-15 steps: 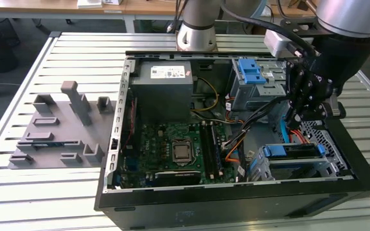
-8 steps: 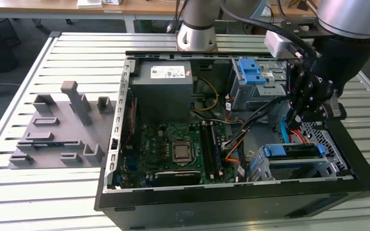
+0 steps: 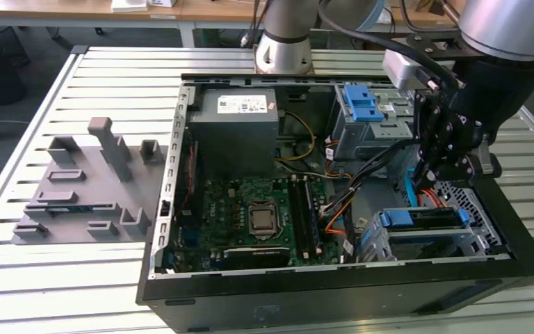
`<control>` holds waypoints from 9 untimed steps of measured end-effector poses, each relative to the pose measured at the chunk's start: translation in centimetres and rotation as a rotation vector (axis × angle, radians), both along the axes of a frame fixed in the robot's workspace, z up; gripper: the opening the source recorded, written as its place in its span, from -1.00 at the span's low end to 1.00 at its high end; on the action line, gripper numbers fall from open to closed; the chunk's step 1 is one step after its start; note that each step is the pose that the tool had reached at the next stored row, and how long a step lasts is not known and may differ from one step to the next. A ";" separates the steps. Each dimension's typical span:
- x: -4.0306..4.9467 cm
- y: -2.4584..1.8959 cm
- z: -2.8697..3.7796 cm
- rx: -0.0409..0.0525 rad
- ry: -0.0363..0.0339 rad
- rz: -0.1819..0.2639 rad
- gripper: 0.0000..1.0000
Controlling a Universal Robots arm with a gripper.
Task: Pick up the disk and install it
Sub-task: 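Insert the second disk wire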
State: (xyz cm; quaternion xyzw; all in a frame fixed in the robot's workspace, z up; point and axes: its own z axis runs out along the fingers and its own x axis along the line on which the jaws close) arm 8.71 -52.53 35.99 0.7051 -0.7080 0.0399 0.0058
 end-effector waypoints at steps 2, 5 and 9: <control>0.00 -0.05 -0.09 -0.0003 0.0000 0.000 -0.68; 0.00 -0.13 -0.28 0.0000 0.0001 0.000 -0.68; 0.00 -0.17 -0.43 -0.0002 0.0001 0.000 -0.68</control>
